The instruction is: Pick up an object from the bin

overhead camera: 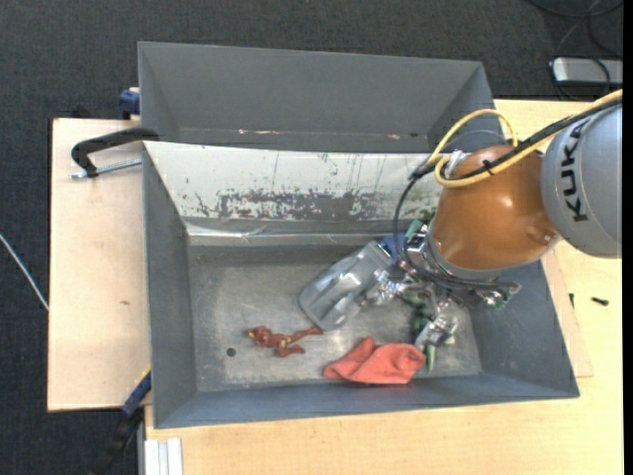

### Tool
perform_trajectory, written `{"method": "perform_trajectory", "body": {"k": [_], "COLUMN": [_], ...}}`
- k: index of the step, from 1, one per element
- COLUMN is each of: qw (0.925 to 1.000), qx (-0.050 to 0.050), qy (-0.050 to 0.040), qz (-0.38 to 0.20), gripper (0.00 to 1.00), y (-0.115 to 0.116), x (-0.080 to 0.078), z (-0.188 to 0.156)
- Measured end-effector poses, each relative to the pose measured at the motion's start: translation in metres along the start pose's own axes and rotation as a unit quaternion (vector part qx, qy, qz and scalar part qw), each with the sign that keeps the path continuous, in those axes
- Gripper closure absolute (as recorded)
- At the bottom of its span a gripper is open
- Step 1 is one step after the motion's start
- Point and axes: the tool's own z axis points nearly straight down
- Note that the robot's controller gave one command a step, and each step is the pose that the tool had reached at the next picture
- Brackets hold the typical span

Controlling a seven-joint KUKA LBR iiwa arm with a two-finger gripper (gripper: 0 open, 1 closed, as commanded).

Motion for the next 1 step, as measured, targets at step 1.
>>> {"method": "perform_trajectory", "body": {"k": [1], "qw": [0.9996], "qx": [-0.001], "qy": [0.0024], "qz": [-0.029], "gripper": [0.00], "y": [0.0225], "x": [-0.0094], "z": [0.0107]}}
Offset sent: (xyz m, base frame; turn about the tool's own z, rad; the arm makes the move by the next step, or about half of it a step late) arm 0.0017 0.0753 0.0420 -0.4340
